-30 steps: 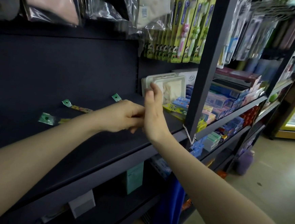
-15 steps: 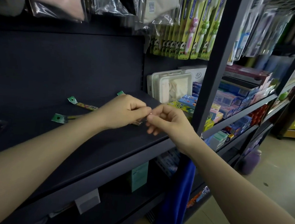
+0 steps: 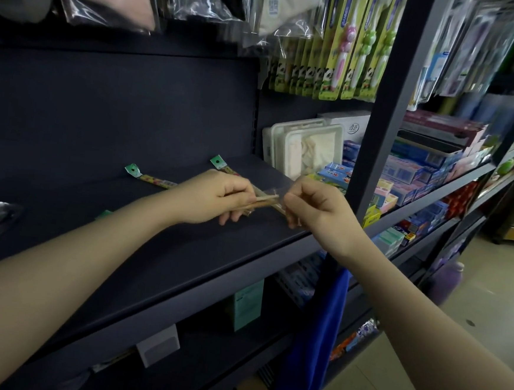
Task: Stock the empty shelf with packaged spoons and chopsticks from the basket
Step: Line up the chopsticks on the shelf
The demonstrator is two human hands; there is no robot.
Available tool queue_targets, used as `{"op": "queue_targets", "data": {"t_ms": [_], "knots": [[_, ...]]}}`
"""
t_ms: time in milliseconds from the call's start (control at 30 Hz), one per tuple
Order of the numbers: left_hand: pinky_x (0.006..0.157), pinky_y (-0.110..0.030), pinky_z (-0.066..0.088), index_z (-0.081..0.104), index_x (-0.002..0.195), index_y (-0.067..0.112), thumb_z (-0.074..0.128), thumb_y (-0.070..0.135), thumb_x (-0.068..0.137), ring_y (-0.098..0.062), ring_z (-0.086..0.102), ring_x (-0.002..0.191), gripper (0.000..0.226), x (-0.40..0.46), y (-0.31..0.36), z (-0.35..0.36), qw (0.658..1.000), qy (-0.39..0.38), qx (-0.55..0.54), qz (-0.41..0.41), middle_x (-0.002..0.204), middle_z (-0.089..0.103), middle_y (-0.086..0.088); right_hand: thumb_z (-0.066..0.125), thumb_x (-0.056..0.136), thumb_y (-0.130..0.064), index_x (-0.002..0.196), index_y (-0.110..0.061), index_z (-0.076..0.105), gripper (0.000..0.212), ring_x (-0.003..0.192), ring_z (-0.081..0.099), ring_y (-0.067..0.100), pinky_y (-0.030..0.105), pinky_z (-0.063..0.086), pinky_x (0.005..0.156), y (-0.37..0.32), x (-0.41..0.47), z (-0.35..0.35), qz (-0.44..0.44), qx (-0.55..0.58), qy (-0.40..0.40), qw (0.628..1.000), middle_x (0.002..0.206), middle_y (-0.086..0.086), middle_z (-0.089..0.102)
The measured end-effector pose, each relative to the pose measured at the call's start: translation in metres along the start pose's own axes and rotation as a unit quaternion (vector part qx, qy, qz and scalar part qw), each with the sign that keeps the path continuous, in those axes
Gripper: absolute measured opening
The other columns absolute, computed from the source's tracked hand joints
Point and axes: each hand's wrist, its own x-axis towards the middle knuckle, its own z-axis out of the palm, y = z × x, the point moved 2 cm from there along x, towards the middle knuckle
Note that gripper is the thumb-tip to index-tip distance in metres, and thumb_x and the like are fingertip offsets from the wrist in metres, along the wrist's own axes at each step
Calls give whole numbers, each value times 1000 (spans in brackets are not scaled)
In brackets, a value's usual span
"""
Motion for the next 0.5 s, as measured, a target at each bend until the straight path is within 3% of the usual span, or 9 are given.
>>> {"op": "queue_targets", "data": {"t_ms": [100,167,333,500], "knots": [[55,-19,47,55,70,28,46,24,93,-11,62,51,25,5,5,6,1000,9,2,3,61,62,7,57,85,-20,69,-10,56,19,54,45,11,20,35,52,-6,-2,6,-93,-188,68,975,56,-3,50],[53,-20,49,58,74,24,48,23,92,-10,63,51,20,7,6,7,1000,14,-6,0,63,64,6,58,82,-24,71,-10,56,18,51,41,10,29,41,52,-9,-3,10,-118,-236,91,960,54,-6,47],[50,-22,50,62,92,12,53,20,90,-9,60,50,12,6,11,12,999,24,-43,11,69,65,6,64,81,-25,79,-16,57,12,53,42,7,42,50,56,-1,-3,13,-63,-262,88,959,51,-13,40],[50,-22,45,62,96,9,51,19,91,-12,55,50,15,4,13,15,998,30,-55,10,68,63,8,58,82,-36,78,-15,63,22,49,41,9,34,42,54,0,-4,12,-43,-206,85,974,50,-4,48]]}}
